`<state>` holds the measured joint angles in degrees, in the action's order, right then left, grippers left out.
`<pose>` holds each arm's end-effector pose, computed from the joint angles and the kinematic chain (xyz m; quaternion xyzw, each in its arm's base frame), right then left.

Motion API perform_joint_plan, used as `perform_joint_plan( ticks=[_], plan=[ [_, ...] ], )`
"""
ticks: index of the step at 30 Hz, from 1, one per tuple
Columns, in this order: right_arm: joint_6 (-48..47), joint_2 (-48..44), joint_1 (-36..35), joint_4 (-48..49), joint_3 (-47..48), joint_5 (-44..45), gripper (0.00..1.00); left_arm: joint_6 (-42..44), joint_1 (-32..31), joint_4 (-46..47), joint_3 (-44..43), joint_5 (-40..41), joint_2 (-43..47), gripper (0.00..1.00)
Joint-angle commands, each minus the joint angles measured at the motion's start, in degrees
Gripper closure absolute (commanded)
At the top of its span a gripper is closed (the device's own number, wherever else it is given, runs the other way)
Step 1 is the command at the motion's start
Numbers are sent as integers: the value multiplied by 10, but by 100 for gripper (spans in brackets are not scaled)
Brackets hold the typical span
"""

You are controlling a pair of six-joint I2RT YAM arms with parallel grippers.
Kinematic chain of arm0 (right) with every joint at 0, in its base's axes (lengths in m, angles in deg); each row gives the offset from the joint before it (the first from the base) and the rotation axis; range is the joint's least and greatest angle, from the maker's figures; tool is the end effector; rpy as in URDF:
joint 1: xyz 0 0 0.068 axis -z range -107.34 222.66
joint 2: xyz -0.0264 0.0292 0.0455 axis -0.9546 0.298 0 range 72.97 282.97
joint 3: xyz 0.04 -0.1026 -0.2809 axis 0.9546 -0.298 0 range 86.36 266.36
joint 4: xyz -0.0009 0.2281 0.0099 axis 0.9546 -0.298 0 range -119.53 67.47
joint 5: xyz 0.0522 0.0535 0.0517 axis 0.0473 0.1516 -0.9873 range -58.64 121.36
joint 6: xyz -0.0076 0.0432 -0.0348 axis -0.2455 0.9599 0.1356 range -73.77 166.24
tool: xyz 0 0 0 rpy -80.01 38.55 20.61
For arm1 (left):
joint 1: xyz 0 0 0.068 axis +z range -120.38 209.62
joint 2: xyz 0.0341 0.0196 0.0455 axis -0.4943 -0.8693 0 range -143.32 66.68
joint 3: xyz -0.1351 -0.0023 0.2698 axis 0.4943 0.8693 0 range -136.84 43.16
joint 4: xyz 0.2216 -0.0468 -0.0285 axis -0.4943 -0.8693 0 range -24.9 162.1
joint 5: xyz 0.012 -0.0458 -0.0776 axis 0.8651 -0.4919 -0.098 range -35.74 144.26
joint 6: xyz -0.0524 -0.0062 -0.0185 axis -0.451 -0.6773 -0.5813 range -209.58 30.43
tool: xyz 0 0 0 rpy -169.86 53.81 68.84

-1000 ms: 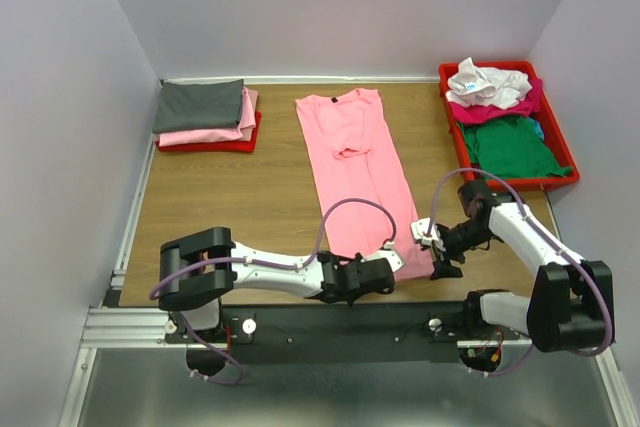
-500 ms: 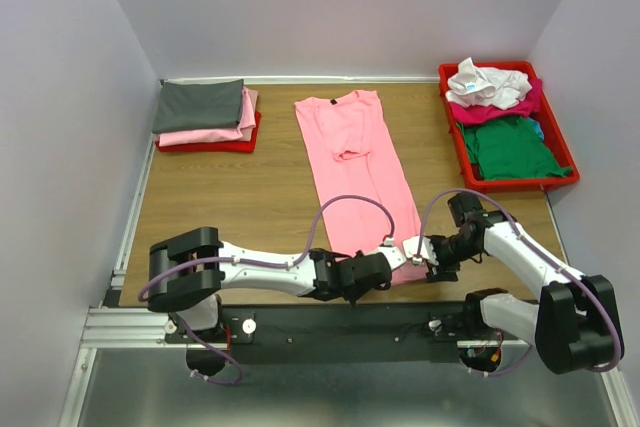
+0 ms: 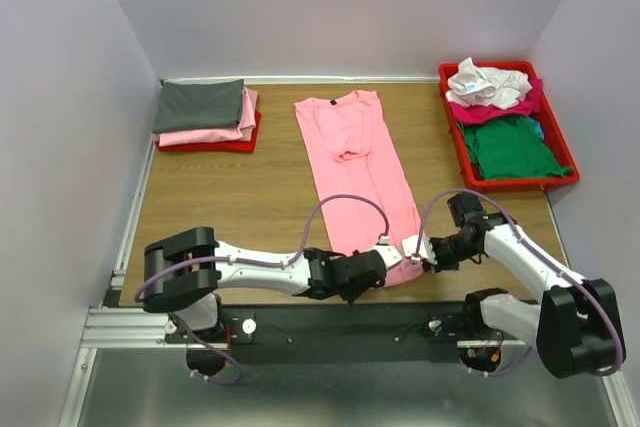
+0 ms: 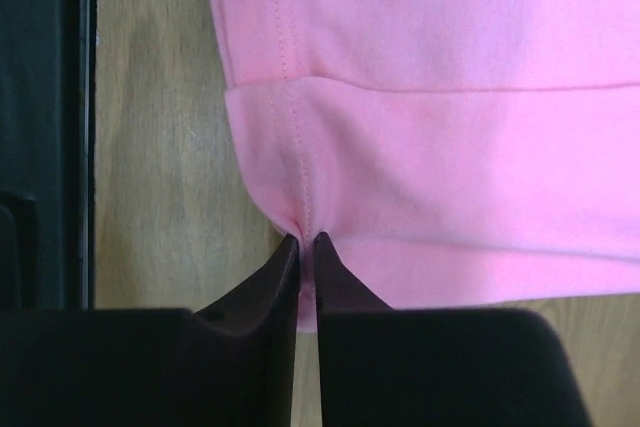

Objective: Fold and stack the t-shirts
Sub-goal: Fold the tshirt

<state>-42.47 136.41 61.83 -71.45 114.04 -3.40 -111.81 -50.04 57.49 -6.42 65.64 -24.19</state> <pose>0.0972 0.0411 0.1974 -0.7368 0.6051 0.2043 0.2220 0.0586 -0.2779 0.2217 0.4316 0.8483 -0.1668 0.2574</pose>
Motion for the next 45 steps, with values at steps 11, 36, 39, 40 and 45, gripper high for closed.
perform_joint_plan(
  ticks=[11,36,39,40,45],
  plan=[
    [83,-21,-3,-26,77,-42,99,-5,81,115,89,-103,113,100],
    [359,424,-4,144,558,-2,100,137,470,155,-93,-274,-21,100],
    [383,480,-4,153,614,14,99,156,493,147,-128,-284,-62,100],
    [393,504,-5,154,626,19,99,160,499,147,-142,-290,-77,100],
    [410,558,-5,161,681,29,100,172,529,135,-169,-299,-109,100]
  ],
)
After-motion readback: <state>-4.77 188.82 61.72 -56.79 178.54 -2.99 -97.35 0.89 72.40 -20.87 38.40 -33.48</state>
